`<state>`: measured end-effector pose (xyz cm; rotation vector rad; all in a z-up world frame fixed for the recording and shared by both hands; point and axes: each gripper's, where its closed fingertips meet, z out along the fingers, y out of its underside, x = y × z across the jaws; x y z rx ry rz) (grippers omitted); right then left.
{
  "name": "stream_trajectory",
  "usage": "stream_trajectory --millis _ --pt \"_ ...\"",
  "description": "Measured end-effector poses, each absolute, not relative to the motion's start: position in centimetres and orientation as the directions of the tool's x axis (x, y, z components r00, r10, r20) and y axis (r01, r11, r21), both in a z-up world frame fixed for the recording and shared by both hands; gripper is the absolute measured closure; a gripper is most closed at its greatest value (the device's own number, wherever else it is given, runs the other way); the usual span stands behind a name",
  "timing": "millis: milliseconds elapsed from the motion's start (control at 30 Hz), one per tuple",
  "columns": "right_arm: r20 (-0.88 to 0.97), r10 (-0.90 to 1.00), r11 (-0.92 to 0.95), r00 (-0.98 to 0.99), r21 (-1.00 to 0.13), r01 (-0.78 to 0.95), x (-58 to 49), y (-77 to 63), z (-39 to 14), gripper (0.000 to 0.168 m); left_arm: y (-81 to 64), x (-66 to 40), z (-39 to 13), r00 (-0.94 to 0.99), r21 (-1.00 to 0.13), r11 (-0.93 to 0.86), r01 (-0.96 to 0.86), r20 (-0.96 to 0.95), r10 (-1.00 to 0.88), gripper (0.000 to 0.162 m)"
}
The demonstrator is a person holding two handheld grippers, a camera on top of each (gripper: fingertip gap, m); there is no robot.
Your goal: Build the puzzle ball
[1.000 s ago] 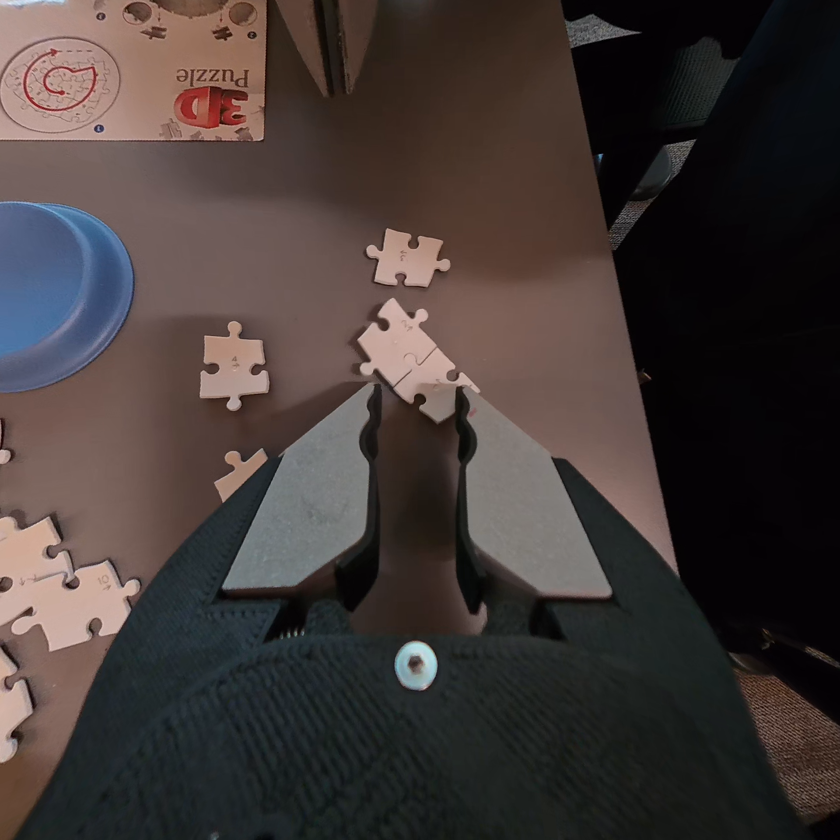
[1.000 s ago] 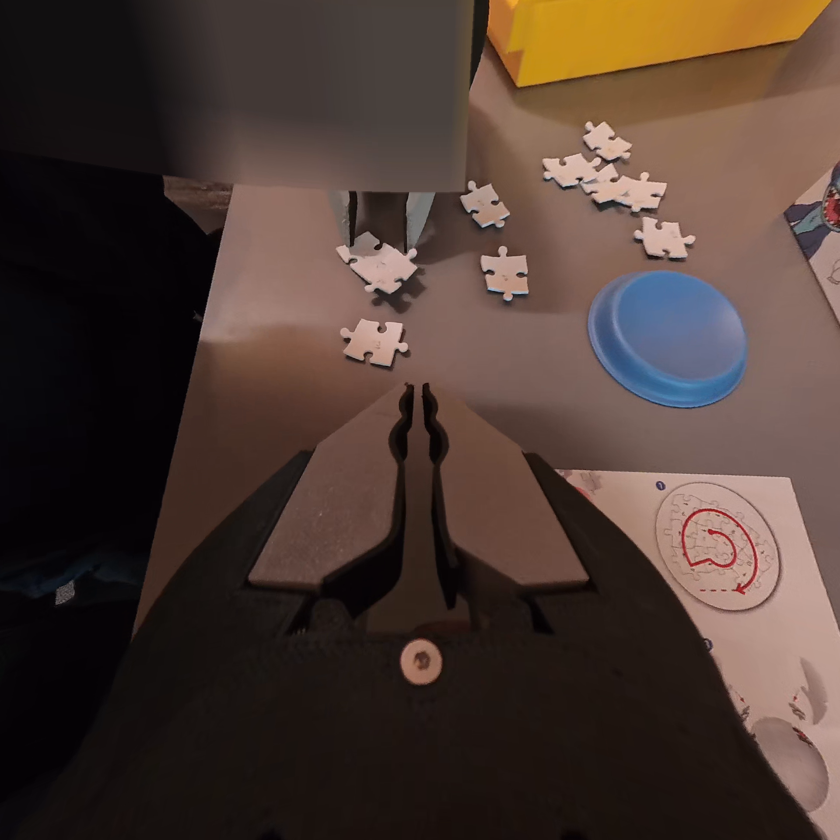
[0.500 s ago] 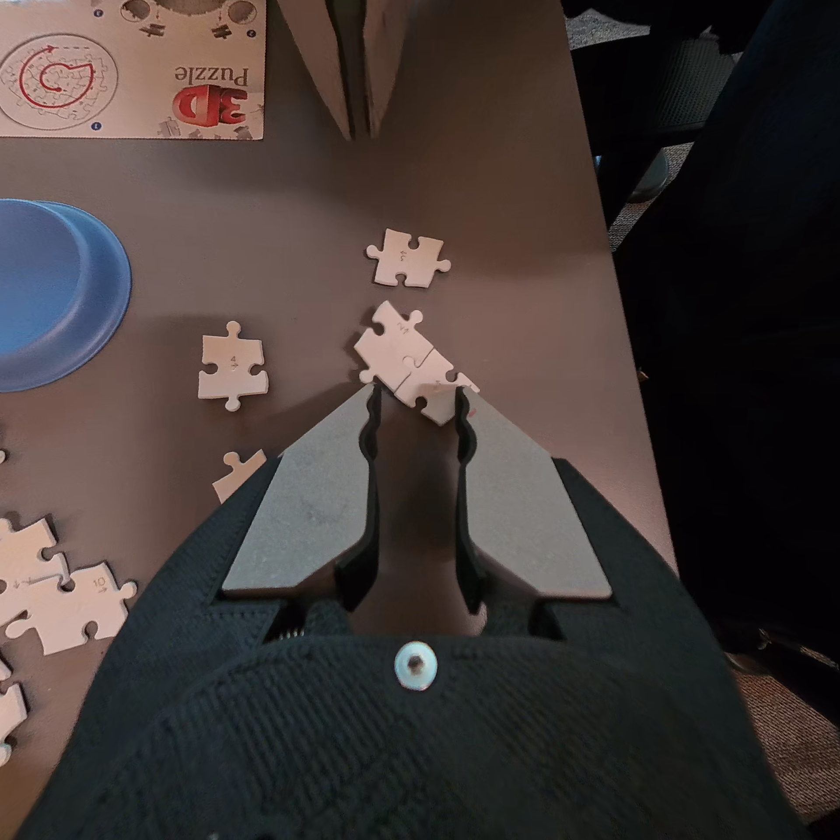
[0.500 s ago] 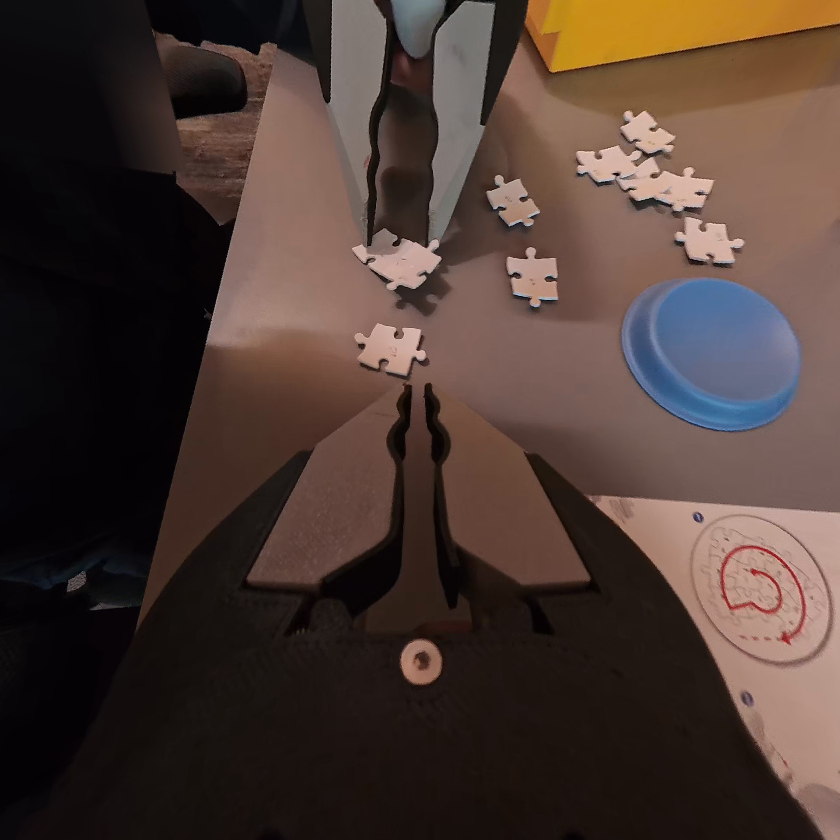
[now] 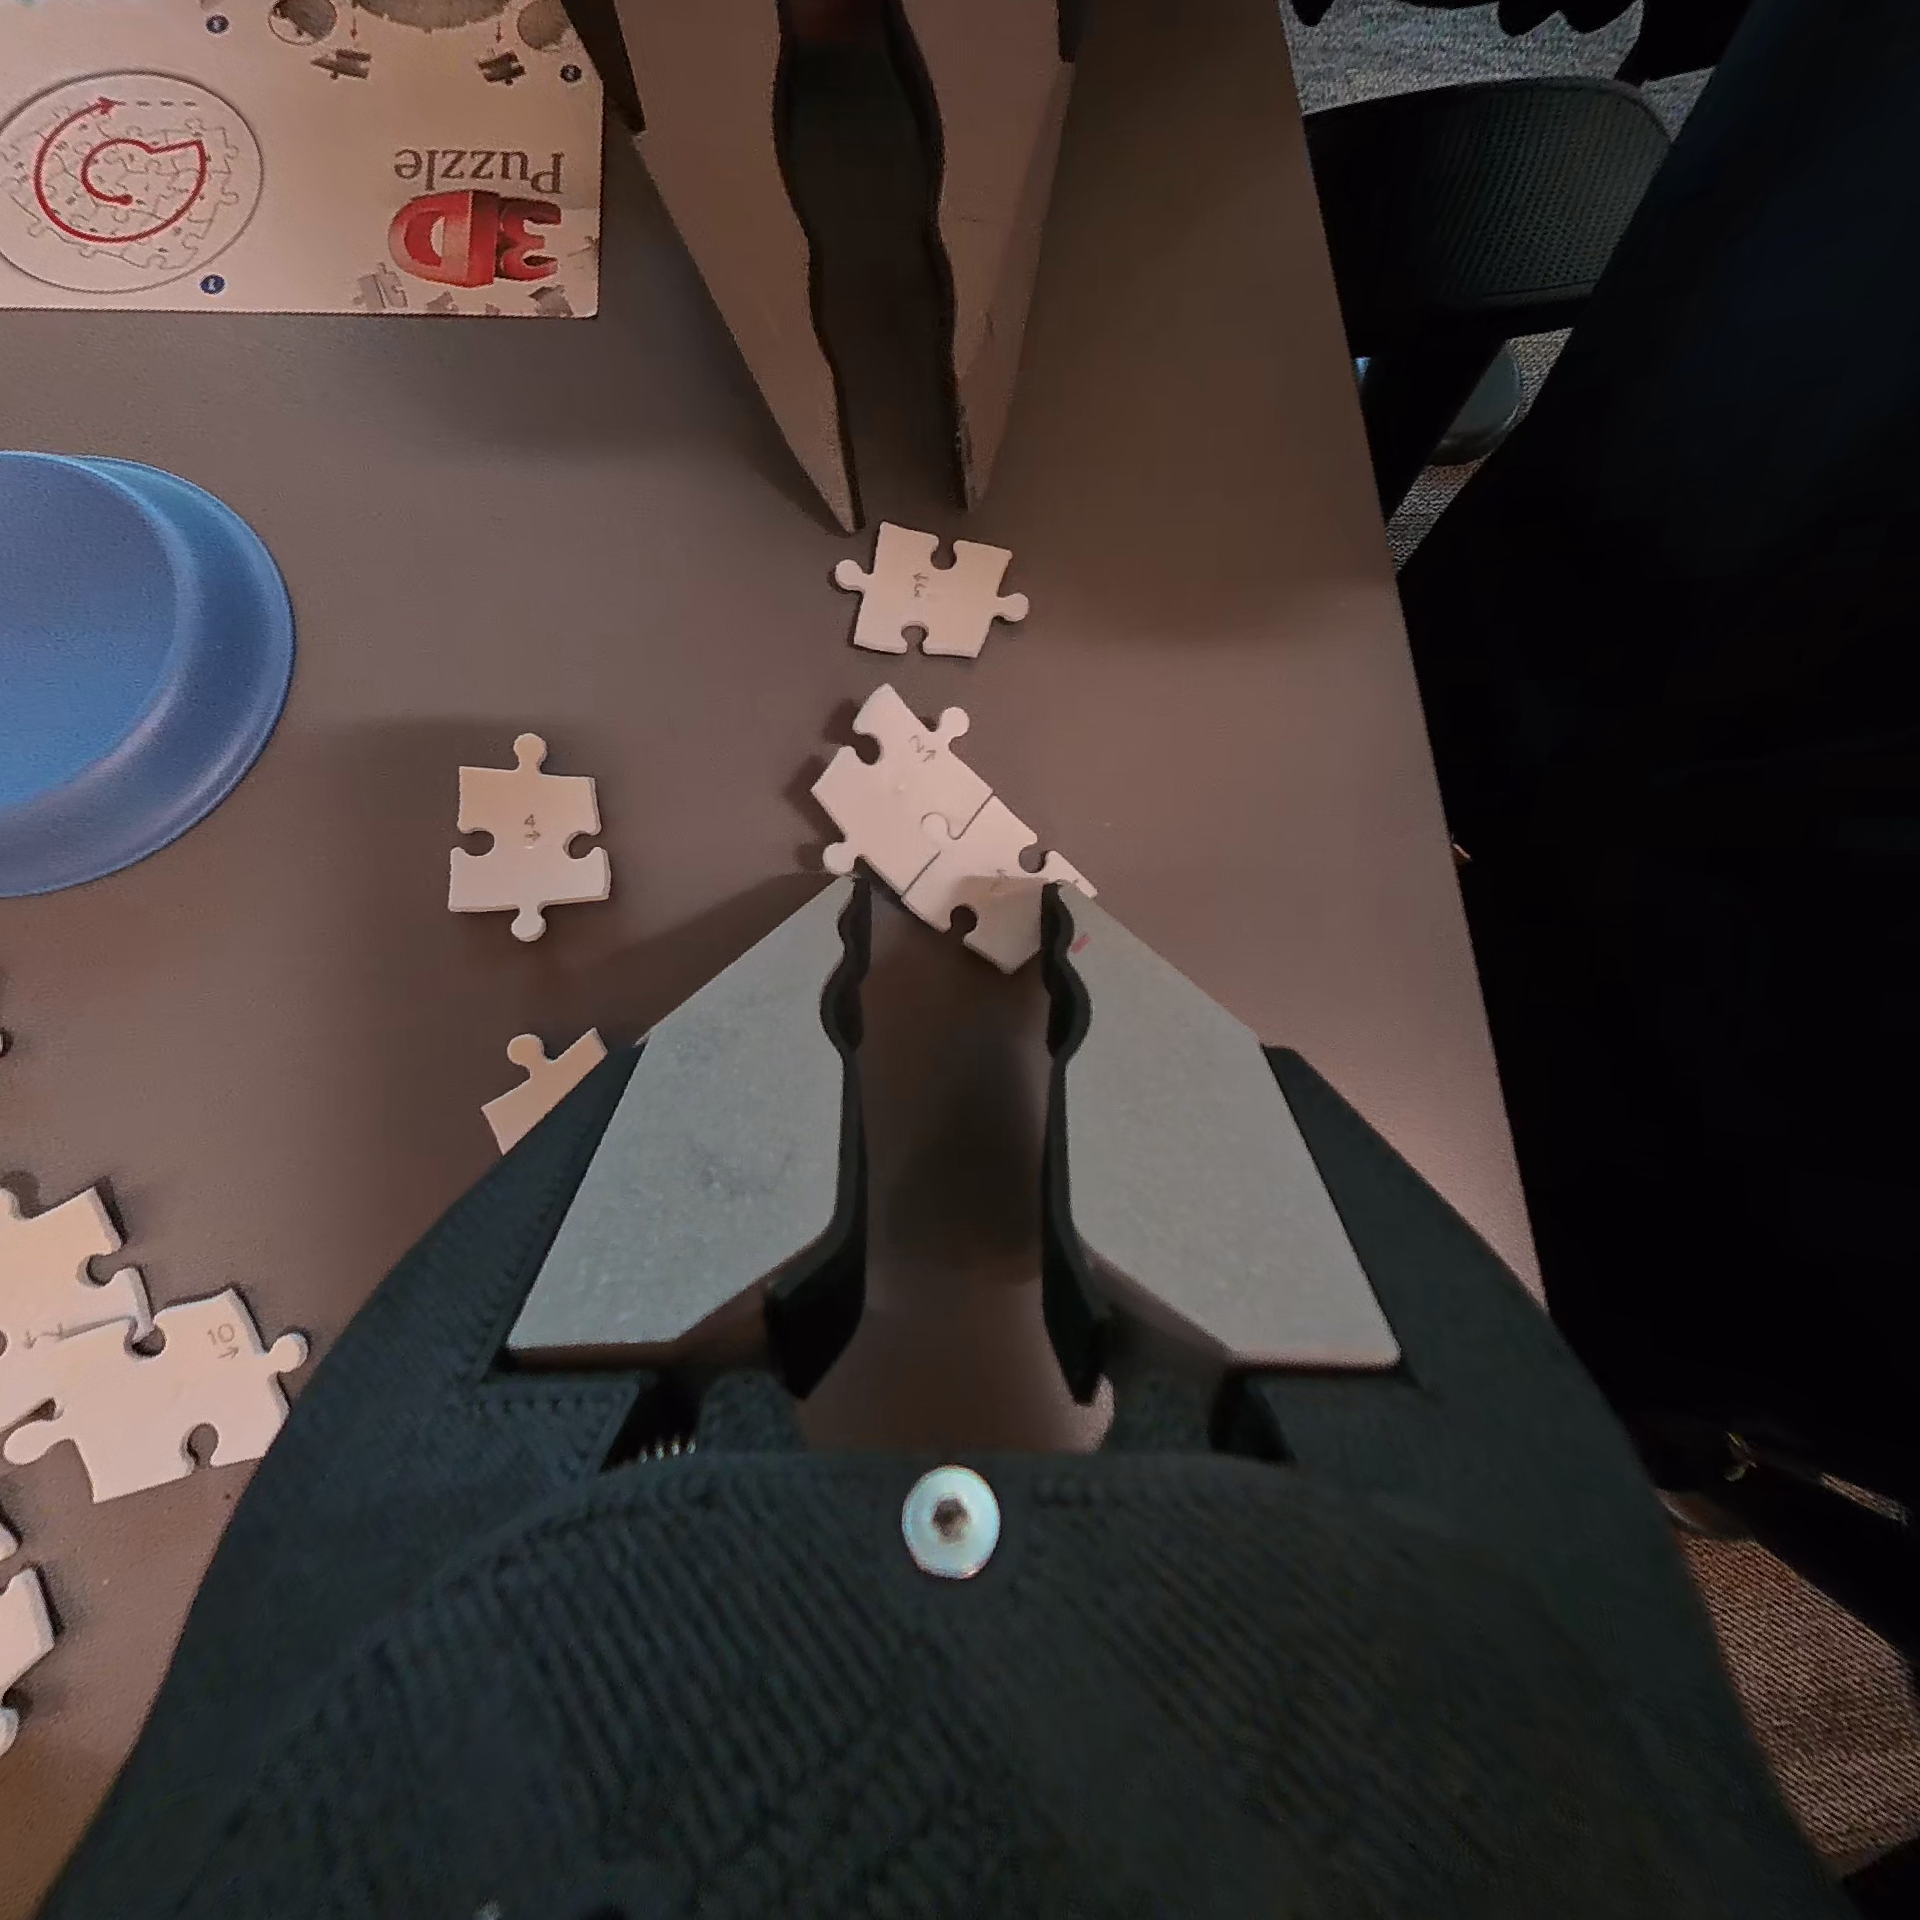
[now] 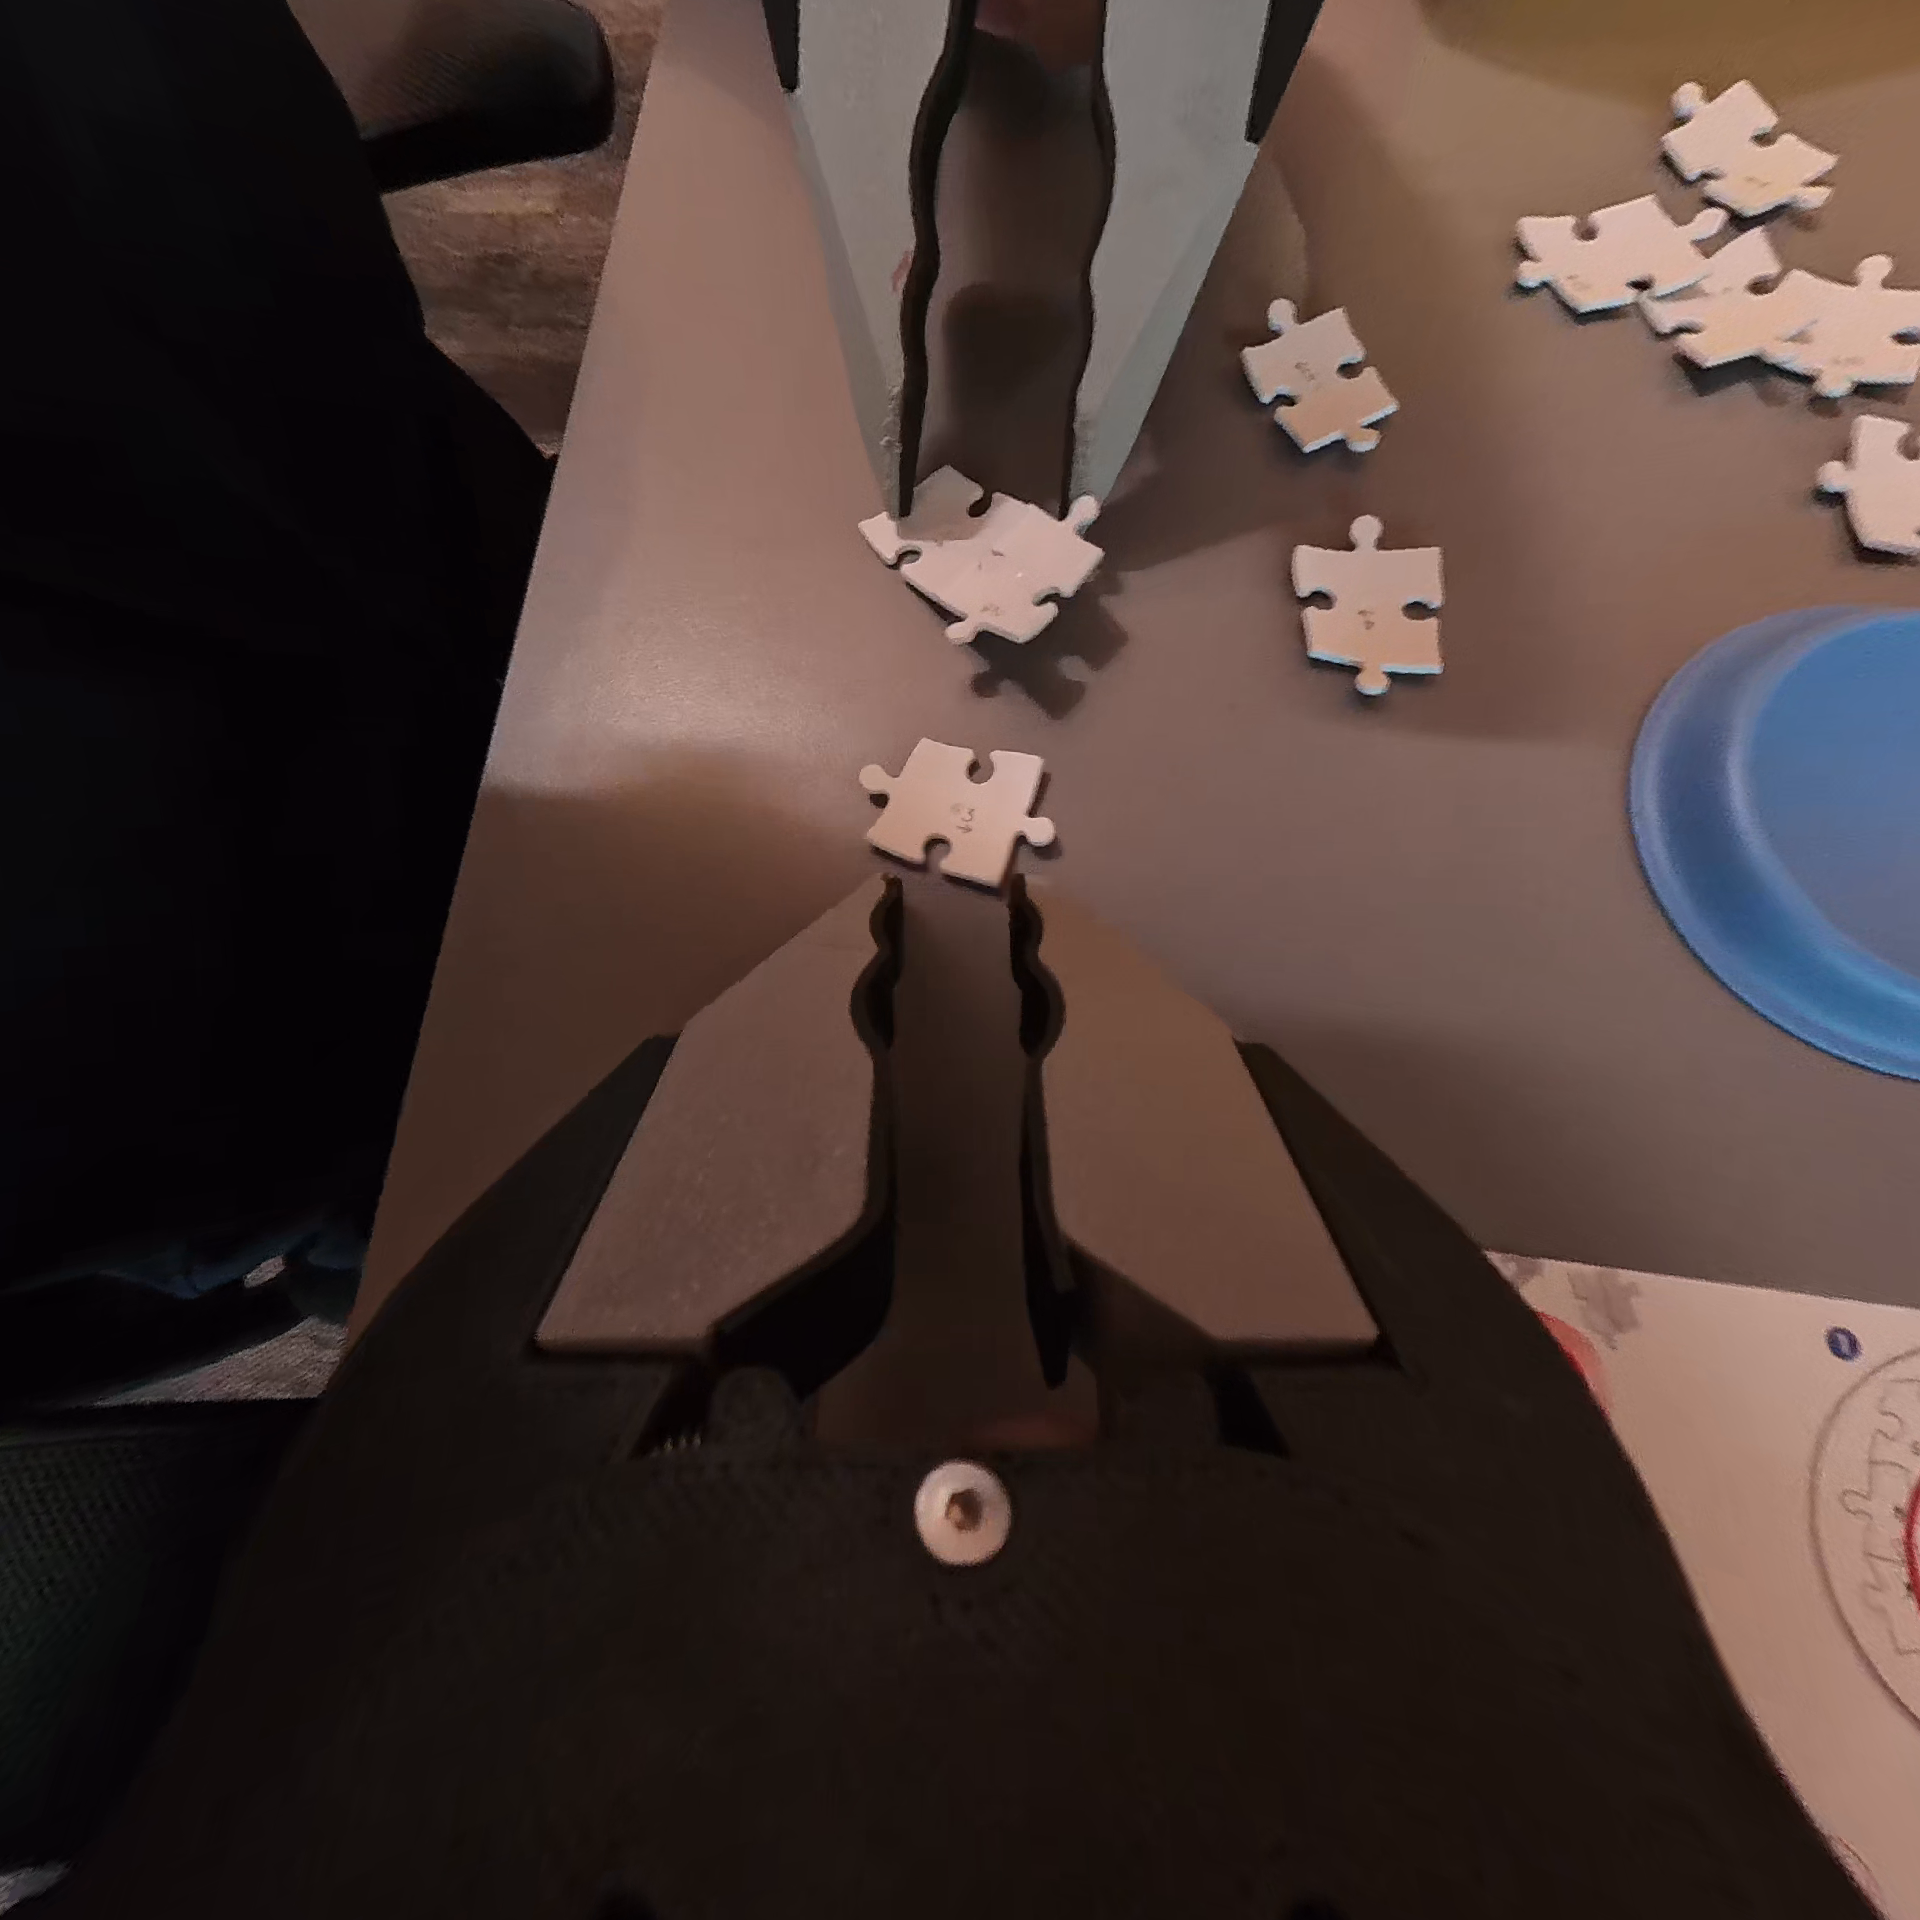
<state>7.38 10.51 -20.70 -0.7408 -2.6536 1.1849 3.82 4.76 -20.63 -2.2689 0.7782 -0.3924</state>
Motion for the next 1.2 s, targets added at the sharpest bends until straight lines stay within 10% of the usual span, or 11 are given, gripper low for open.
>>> stream_trajectory --millis 1200 --pt "-0.03 0.485 0.586 -0.874 -0.731 0.35 7.1 10.2 -20.6 0.16 4.7 3.9 -20.6 0.773 -0.698 -0.576 -0.426 0.051 -0.633 0.132"
